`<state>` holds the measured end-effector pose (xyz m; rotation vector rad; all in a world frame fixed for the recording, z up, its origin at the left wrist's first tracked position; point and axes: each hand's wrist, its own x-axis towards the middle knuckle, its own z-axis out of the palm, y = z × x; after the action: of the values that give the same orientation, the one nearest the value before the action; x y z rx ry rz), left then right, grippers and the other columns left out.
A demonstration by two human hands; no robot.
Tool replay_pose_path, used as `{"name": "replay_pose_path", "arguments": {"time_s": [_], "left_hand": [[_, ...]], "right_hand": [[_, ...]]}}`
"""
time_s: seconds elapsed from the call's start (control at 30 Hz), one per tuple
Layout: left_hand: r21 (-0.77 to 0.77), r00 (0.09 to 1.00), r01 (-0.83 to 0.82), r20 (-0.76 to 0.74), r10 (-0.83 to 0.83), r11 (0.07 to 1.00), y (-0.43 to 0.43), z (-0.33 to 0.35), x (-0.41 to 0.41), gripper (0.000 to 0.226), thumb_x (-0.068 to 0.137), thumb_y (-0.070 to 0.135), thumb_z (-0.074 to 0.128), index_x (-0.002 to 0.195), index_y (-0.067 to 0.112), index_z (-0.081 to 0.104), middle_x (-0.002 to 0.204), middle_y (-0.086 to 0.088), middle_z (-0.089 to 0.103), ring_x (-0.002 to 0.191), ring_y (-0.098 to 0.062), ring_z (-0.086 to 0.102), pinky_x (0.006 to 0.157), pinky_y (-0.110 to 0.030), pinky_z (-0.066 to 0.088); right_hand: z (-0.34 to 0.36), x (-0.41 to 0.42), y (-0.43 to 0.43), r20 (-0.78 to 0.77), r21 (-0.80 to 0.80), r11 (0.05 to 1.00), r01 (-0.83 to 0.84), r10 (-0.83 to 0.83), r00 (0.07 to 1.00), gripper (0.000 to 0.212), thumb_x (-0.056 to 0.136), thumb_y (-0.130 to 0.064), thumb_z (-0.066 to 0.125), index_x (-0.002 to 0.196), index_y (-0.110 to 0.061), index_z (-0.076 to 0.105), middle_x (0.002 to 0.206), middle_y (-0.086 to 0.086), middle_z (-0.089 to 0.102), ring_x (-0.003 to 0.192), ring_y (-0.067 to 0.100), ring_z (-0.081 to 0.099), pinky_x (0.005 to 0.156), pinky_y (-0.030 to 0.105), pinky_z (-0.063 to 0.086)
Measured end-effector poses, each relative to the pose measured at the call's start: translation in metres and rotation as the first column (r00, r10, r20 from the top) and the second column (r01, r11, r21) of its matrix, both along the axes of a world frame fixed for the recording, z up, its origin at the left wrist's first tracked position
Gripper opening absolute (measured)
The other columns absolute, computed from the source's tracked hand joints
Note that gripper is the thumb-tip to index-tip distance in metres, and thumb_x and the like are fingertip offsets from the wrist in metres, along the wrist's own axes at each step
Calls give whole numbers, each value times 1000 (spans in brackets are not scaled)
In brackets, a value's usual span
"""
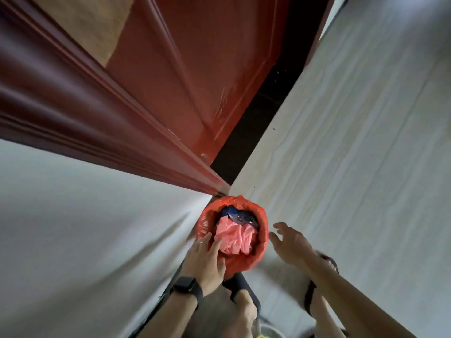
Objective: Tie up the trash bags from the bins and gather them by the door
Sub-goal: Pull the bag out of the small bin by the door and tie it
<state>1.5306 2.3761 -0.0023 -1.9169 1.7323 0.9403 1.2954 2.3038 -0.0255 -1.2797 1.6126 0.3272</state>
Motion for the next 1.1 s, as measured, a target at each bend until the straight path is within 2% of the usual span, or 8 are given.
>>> {"name": "replay_pose_path", "arguments": {"time_s": [0.23, 0.37, 0.43, 0.53, 0.67, 0.83, 0.97, 1.1], "left_hand": [[-166, 974, 224, 64, -216, 960, -59, -139, 11, 66, 90, 54, 37, 150, 30, 22, 157, -7, 31, 142, -29, 33, 112, -46, 36], [-259, 957, 288, 121, -265, 922, -80, -219, 10, 72, 90, 61, 25, 154, 28, 19, 162, -9, 20, 147, -36, 21, 117, -52, 26], [-319, 954, 296, 143, -263, 900, -86, -237, 8, 69, 91, 60, 26, 154, 31, 21, 162, -7, 19, 147, -38, 20, 118, -55, 20], [-400, 966, 257, 145, -216, 880, -86, -270, 7, 63, 93, 58, 27, 151, 34, 24, 158, -8, 30, 145, -38, 24, 115, -58, 18], [-532, 979, 200, 143, -145, 823, -81, -295, 5, 57, 94, 56, 29, 146, 33, 35, 147, -8, 45, 136, -35, 37, 110, -57, 25], [-643, 982, 189, 137, -131, 742, -78, -310, 8, 56, 94, 54, 31, 147, 37, 35, 147, 0, 44, 135, -27, 37, 112, -53, 22], [-625, 983, 186, 120, -141, 758, -77, -311, 12, 56, 95, 56, 21, 150, 44, 22, 152, 5, 36, 140, -22, 30, 116, -48, 18], [-623, 983, 183, 103, -151, 761, -74, -308, 11, 58, 96, 57, 18, 152, 42, 14, 156, 5, 31, 146, -24, 21, 119, -47, 16]], "right_hand": [[-137, 22, -6, 12, 42, 966, 255, -256, 967, 50, 101, -46, 37, 139, -13, 46, 134, 17, 59, 124, 34, 54, 101, 35, 42], [-222, 30, -14, 49, -12, 985, 171, -171, 984, 44, 103, -30, 35, 144, -14, 38, 141, 19, 46, 118, 44, 54, 97, 40, 42], [-247, 33, -26, 94, 13, 966, 259, -259, 961, 49, 102, -36, 38, 145, -14, 38, 144, 16, 44, 121, 42, 52, 98, 38, 42], [-297, 34, -47, 194, 212, 791, 573, -609, 769, 66, 90, -61, 44, 135, -13, 50, 131, 14, 58, 115, 34, 59, 101, 41, 47], [-336, 41, -70, 381, 522, 655, 547, -753, 537, 72, 82, -57, 65, 127, 0, 60, 117, 22, 69, 105, 37, 68, 96, 51, 54], [-335, 71, -97, 445, 255, 924, 285, -374, 814, 38, 100, -30, 52, 129, -8, 60, 118, 9, 64, 108, 24, 63, 99, 36, 49], [-321, 84, -114, 462, 110, 976, 186, -216, 860, 41, 101, -27, 50, 128, 2, 58, 117, 16, 65, 95, 21, 58, 85, 31, 49], [-272, 97, -113, 544, -128, 940, 315, -199, 815, 24, 92, -29, 64, 86, -7, 74, 75, 4, 69, 67, 17, 65, 64, 27, 56]]}}
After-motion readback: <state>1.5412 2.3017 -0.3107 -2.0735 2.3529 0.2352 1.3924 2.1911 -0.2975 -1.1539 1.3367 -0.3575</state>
